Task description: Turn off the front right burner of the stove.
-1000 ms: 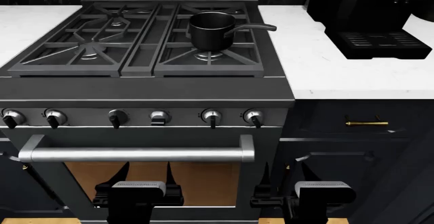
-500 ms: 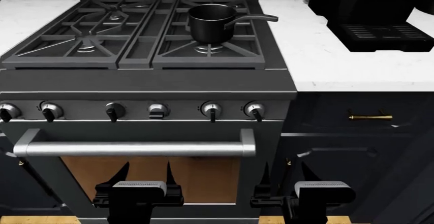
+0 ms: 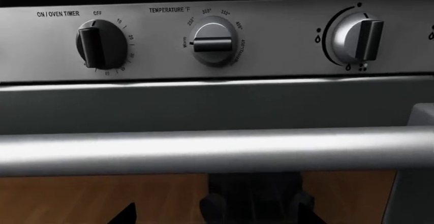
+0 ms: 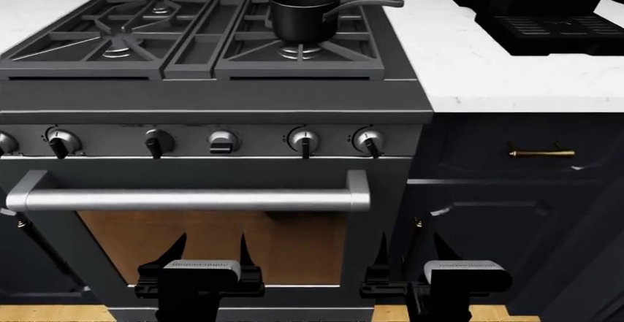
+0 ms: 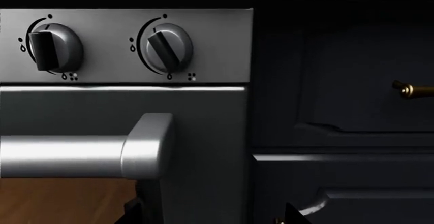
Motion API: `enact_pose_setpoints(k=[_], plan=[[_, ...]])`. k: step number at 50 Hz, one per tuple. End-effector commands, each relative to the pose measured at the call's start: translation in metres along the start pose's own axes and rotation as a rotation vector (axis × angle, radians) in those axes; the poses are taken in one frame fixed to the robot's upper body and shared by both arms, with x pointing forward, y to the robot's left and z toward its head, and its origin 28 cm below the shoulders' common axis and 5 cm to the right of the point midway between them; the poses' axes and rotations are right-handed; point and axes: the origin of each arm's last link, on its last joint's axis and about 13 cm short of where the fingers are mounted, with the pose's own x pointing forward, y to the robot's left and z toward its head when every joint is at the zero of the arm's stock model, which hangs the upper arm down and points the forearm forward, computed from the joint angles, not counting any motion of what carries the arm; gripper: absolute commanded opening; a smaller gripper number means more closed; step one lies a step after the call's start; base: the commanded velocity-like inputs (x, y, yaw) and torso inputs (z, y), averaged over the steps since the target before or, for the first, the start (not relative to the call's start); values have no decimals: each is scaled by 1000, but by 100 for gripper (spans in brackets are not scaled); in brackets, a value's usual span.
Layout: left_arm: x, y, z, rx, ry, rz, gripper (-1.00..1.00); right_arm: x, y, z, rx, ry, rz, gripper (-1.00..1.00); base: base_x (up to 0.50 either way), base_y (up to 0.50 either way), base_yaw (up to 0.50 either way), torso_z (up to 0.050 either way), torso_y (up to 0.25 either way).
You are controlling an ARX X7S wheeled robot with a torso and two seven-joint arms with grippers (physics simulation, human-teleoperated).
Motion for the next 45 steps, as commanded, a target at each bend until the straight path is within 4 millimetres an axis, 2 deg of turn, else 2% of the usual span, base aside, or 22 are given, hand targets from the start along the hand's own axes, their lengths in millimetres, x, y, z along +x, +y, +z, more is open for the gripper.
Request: enact_pose_setpoints(k=[1, 20, 36, 38, 45], plan=[[0, 0, 0, 3, 3, -1, 100, 0, 0, 0, 6, -5, 1, 100, 0, 0, 0, -50, 0], [0, 0, 0, 3, 5, -2, 100, 0, 0, 0, 3, 1, -1, 100, 0, 0, 0, -50, 0], [0, 0, 0, 1, 3, -3, 100, -1, 1, 4, -25, -47, 15, 100, 0, 0, 0, -1, 0], [0, 0, 0, 0, 3, -3, 100, -4, 2, 11, -8, -51, 19, 100, 0, 0, 0, 0, 0], [0, 0, 0, -1, 6, -2, 100, -19, 6, 55, 52, -113, 69, 100, 0, 0, 0, 0, 0]])
